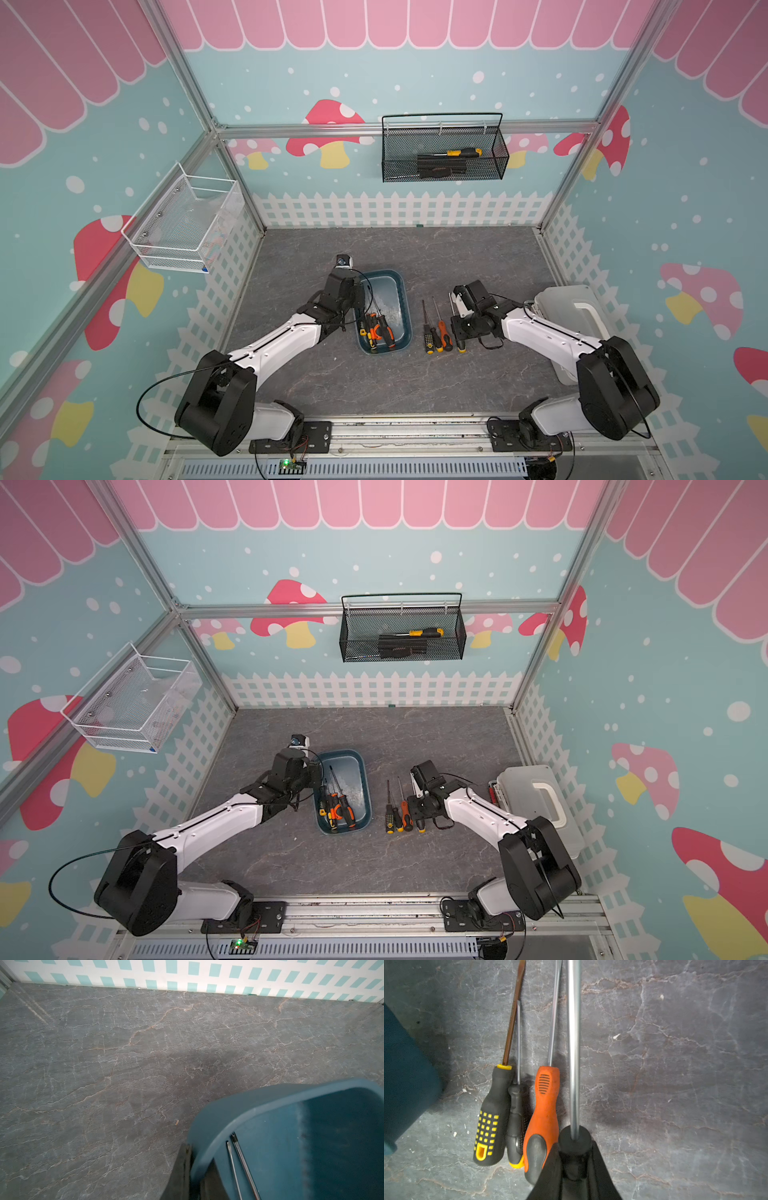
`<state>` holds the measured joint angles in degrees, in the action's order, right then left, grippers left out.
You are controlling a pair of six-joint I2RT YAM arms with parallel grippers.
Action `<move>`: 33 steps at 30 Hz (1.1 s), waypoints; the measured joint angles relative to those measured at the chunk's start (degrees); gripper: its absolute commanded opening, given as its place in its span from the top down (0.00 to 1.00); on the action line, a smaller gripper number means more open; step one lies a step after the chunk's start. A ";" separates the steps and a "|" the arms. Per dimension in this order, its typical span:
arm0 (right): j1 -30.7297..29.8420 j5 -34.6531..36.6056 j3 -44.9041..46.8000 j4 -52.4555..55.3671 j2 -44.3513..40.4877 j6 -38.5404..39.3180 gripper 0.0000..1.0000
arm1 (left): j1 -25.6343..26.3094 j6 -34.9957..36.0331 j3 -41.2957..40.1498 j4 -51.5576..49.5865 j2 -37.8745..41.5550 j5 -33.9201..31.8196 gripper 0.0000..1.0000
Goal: Take out the screwdriver from the storage box
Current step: Place the screwdriver at the center of the board.
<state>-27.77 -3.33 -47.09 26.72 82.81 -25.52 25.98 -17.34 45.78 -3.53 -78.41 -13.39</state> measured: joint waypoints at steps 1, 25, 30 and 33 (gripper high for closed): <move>0.26 -0.44 0.00 -0.48 0.46 -0.07 1.00 | 0.00 0.00 -0.02 -0.02 0.00 0.02 1.00; 3.04 -5.07 0.11 -5.35 5.01 -0.74 1.00 | 0.04 0.00 -0.02 -0.02 0.00 0.09 1.00; 3.50 -5.75 0.20 -6.16 5.81 -0.96 0.99 | 0.04 0.00 -0.02 -0.02 -0.02 0.11 1.00; 3.78 -6.19 0.37 -6.71 6.16 -1.09 0.95 | 0.04 0.00 -0.02 -0.02 -0.02 0.11 1.00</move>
<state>-23.99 -9.52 -46.72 20.01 88.97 -26.61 26.02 -17.34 45.76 -3.55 -78.43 -13.28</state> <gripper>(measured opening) 0.182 0.085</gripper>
